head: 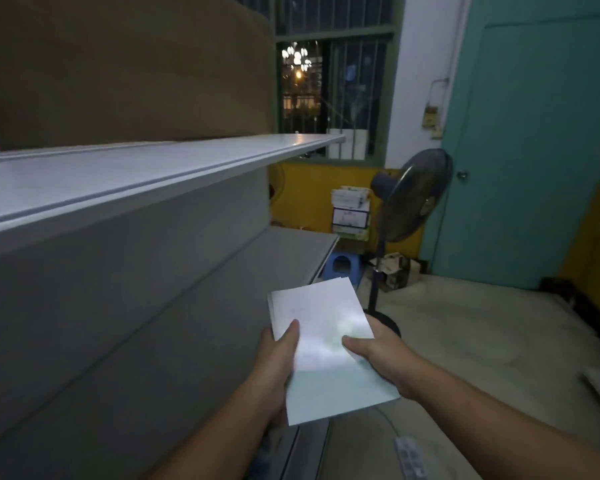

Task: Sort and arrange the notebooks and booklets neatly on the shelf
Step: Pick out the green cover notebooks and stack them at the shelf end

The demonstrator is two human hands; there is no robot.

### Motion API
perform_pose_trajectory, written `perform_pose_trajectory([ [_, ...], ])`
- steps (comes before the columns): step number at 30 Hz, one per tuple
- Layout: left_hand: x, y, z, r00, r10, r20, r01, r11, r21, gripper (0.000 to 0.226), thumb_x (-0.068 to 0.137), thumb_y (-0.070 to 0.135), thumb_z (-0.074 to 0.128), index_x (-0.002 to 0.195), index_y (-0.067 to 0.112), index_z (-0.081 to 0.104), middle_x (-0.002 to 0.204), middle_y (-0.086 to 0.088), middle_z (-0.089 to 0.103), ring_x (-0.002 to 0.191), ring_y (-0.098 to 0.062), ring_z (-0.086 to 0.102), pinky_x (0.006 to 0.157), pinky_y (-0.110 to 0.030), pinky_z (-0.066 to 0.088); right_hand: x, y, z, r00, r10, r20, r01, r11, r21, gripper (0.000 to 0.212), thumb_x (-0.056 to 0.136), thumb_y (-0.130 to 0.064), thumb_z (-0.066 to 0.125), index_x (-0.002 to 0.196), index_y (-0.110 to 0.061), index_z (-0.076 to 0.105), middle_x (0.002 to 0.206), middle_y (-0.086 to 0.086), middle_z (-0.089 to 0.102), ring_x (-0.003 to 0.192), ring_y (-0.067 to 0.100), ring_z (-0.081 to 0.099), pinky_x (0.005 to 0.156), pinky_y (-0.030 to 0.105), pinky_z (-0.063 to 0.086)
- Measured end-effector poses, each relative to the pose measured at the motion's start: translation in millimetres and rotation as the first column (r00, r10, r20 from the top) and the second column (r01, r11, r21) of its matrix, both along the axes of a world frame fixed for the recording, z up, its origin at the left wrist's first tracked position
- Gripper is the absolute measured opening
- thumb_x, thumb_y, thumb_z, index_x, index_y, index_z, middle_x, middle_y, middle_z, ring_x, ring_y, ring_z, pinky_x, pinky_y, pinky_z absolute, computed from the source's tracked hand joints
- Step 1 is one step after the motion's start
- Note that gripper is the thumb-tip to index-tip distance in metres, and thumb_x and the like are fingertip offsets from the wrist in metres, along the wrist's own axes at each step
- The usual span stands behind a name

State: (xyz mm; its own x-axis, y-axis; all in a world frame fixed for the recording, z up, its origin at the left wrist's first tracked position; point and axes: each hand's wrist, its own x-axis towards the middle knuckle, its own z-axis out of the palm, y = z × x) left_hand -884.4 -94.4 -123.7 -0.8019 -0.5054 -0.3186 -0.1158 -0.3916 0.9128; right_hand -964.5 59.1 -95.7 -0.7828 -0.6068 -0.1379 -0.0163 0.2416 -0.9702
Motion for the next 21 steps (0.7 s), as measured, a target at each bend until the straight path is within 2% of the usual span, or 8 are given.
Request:
perform_pose_trajectory([
  [2,-25,0,-3,1.000,-0.009,0.018,0.009,1.000,0.004,0.036,0.094,0.038,0.054,0.125,0.022,0.044,0.112,-0.008,0.065,0.091,-0.031,0.067,0.067,-0.038,0.056,-24,-4,-5,0.999,-0.017,0.032,0.017,1.000,0.007,0.025,0.096,-0.021,0.052,0.121,-0.025,0.055,0.109,-0.004,0.068,0.092,0.015,0.068,0.070,0.026,0.053],
  [5,-68,-6,-10,0.999,0.014,0.042,-0.014,1.000,-0.007,0.037,0.096,0.036,0.050,0.127,0.018,0.046,0.113,-0.009,0.065,0.092,-0.030,0.066,0.069,-0.038,0.055,-68,-8,-10,0.996,-0.043,0.075,0.042,0.999,0.009,0.026,0.099,-0.027,0.045,0.122,-0.020,0.055,0.106,-0.003,0.068,0.090,0.016,0.068,0.066,0.025,0.053],
  [9,-129,-5,-10,0.997,0.044,0.062,-0.042,0.999,-0.034,0.032,0.099,0.032,0.047,0.125,0.012,0.050,0.102,-0.007,0.068,0.084,-0.026,0.068,0.062,-0.035,0.054,-135,-9,-15,0.997,-0.018,0.074,0.014,0.999,0.050,0.024,0.101,-0.030,0.040,0.118,-0.022,0.054,0.100,-0.005,0.066,0.087,0.015,0.065,0.063,0.025,0.049],
  [13,-190,5,-3,0.992,0.085,0.096,-0.085,0.996,-0.011,0.036,0.099,0.032,0.047,0.121,0.006,0.055,0.100,-0.012,0.071,0.082,-0.029,0.069,0.063,-0.036,0.055,-208,-4,-13,0.997,-0.004,0.079,0.000,0.999,0.055,0.021,0.100,-0.023,0.038,0.113,-0.022,0.054,0.093,-0.001,0.064,0.078,0.017,0.062,0.059,0.022,0.045],
  [16,-228,9,6,0.990,0.126,0.069,-0.123,0.991,-0.045,0.030,0.100,0.031,0.044,0.114,0.007,0.056,0.094,-0.011,0.071,0.079,-0.027,0.069,0.062,-0.034,0.055,-255,-9,-11,0.993,0.001,0.118,-0.006,0.999,0.043,0.026,0.099,-0.017,0.037,0.115,-0.018,0.057,0.099,0.011,0.067,0.086,0.031,0.065,0.072,0.031,0.050],
  [19,-258,2,5,0.974,0.217,0.070,-0.212,0.975,-0.070,0.034,0.101,0.034,0.040,0.118,0.008,0.052,0.104,-0.012,0.068,0.085,-0.026,0.068,0.060,-0.032,0.055,-296,-27,-8,0.994,0.044,0.100,-0.049,0.997,0.056,0.027,0.098,-0.013,0.037,0.104,-0.020,0.062,0.093,0.012,0.068,0.080,0.030,0.064,0.066,0.030,0.048],
  [21,-271,-12,-1,0.941,0.314,0.128,-0.301,0.947,-0.112,0.040,0.101,0.039,0.038,0.123,0.007,0.048,0.110,-0.013,0.065,0.090,-0.030,0.066,0.069,-0.038,0.057,-314,-46,-12,0.993,0.068,0.096,-0.076,0.994,0.076,0.026,0.097,-0.011,0.038,0.095,-0.020,0.062,0.090,0.012,0.067,0.077,0.029,0.063,0.064,0.028,0.047],
])
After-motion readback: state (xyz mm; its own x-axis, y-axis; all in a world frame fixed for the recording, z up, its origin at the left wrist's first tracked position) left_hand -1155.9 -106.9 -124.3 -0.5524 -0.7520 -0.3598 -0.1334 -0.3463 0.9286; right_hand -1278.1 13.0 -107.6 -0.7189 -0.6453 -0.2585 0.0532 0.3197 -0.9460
